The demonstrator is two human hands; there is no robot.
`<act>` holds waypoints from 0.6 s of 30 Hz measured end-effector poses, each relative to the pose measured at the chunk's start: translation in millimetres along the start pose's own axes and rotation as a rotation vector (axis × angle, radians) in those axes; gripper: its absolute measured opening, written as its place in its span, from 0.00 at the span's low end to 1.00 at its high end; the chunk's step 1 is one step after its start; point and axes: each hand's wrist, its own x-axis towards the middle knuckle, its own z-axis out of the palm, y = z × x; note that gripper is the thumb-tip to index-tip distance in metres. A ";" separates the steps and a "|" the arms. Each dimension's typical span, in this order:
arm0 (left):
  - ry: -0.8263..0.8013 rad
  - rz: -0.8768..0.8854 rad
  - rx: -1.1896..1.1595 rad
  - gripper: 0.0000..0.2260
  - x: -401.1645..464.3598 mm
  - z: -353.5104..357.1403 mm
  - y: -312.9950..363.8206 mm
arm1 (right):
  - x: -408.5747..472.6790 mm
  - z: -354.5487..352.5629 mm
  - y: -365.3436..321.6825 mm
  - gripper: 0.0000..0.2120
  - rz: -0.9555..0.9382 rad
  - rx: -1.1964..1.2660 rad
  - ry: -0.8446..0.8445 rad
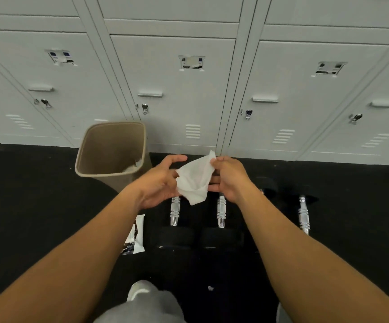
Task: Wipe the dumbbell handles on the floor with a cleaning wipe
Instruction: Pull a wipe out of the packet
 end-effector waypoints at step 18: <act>0.219 0.137 0.685 0.04 69.6 36.4 15.1 | 24.0 -50.4 -7.4 0.34 0.037 0.005 -0.248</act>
